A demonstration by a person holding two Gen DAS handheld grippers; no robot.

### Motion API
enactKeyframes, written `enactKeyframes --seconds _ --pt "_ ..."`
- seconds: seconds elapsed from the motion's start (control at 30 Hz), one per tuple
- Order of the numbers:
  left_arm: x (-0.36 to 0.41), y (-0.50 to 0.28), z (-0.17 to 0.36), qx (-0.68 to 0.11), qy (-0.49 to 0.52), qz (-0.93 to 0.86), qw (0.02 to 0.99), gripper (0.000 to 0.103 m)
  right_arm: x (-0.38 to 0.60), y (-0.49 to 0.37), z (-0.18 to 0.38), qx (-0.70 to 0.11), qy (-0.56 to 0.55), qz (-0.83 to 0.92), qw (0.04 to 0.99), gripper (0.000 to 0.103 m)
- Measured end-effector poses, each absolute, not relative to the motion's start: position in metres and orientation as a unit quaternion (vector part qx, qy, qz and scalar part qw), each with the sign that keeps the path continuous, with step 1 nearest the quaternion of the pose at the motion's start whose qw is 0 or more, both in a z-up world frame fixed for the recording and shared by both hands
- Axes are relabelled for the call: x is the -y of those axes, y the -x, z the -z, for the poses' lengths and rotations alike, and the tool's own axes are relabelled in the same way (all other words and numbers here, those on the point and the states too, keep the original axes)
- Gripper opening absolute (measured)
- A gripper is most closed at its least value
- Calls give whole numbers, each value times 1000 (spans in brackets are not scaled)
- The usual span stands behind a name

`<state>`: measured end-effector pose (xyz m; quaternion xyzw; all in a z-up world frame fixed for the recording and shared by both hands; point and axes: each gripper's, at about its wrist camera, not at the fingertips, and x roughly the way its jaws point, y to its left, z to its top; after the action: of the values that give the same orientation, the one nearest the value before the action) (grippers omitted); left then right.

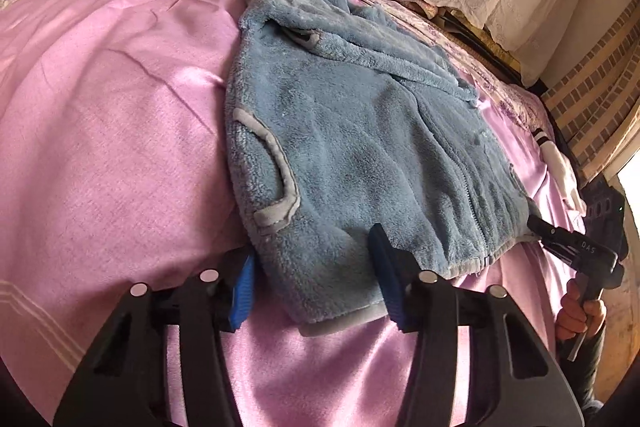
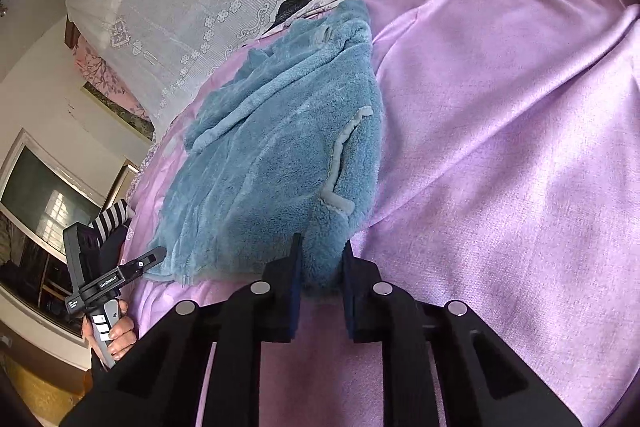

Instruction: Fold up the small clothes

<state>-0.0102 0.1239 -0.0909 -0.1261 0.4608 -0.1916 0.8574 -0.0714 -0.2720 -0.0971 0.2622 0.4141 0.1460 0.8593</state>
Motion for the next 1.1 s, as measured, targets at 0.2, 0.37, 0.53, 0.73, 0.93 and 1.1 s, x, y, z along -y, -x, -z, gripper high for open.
enactKeyframes --seconds 0.2,0.37,0.53,0.73,0.93,1.1 --pt "-111 10 94 -462 98 194 860 70 274 65 107 -432 -274 -148 846 24" --pt "-110 19 87 -442 77 180 875 34 272 72 99 -414 -262 -147 860 16" --pt "-129 20 76 -419 129 198 877 15 278 79 83 -378 -270 -158 871 14" --pt "-136 17 62 -412 159 219 870 15 284 78 75 -374 -290 -171 864 14" --pt "-133 2 38 -404 147 224 875 14 285 66 49 -368 -286 -183 865 13" --pt "-124 -15 11 -383 122 215 890 14 285 44 23 -356 -274 -182 875 13"
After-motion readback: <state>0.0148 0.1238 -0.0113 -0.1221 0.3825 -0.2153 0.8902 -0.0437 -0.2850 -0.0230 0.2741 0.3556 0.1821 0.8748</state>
